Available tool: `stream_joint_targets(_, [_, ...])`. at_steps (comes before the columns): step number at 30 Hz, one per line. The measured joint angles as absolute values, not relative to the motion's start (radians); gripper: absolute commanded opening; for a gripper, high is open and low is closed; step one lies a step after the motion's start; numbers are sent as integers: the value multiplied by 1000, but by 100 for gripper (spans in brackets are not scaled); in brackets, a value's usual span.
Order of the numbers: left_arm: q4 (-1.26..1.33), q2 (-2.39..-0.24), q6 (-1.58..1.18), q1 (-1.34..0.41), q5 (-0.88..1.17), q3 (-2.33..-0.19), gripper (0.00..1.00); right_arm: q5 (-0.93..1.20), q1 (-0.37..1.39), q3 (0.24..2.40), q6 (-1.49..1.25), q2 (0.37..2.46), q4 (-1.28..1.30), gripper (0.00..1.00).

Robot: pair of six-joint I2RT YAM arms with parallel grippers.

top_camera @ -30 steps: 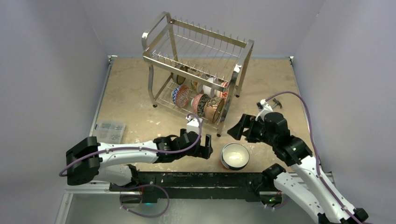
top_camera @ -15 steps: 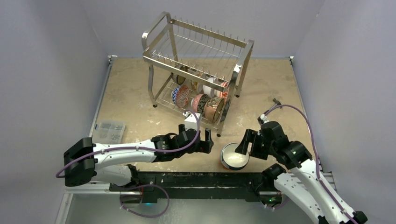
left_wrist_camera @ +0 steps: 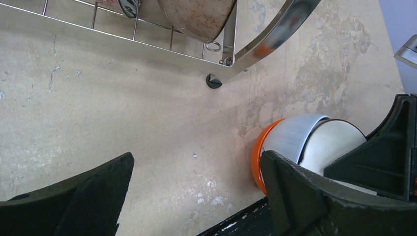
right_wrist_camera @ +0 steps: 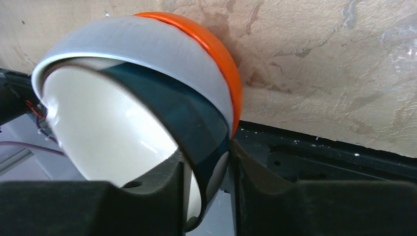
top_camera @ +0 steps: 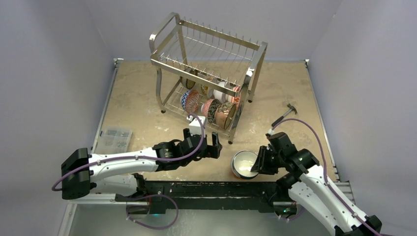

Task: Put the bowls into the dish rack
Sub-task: Pick up the bowl from the center of the board.

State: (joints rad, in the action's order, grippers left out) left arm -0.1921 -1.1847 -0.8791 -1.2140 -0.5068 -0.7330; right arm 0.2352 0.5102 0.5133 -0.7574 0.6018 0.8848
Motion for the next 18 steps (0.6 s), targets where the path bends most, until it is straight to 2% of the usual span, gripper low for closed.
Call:
stream_joint_targets(7, [-204, -1177, -879, -1214, -522, -733, 99, 239, 510, 540, -731, 631, 907, 1])
stream_joint_targets(18, [-196, -1108, -881, -1214, -525, -733, 99, 252, 510, 645, -674, 670, 941, 0])
